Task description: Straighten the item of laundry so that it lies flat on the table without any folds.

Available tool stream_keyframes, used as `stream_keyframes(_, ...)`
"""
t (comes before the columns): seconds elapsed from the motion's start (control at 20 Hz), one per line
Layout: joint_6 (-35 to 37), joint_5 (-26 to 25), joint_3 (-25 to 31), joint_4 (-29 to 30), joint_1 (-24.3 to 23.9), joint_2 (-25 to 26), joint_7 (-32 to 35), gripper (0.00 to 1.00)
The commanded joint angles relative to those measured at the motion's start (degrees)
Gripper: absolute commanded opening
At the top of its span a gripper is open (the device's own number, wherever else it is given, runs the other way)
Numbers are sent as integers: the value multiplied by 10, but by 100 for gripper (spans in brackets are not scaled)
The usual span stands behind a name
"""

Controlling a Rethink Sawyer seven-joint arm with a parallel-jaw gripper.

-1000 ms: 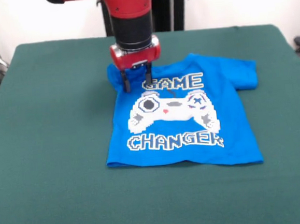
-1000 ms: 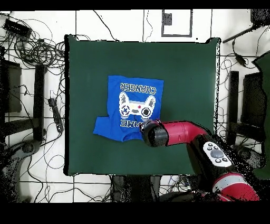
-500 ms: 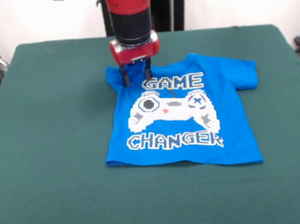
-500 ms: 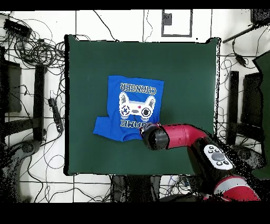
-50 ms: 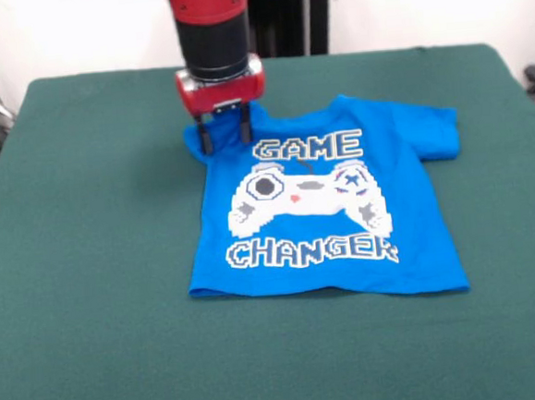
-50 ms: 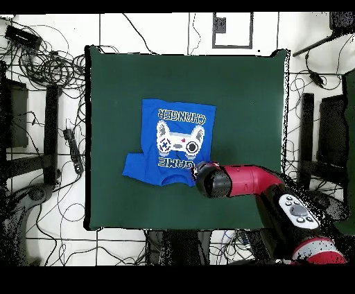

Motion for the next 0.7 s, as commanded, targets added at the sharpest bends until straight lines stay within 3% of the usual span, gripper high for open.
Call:
stream_keyframes(0.05, 20, 12, 44, 9, -26, -2, 6, 100)
stream_keyframes(0.35, 49, 13, 62, 4, -51, -12, -20, 100)
stream_keyframes(0.7, 39, 5, 59, -1, -43, 1, -7, 100)
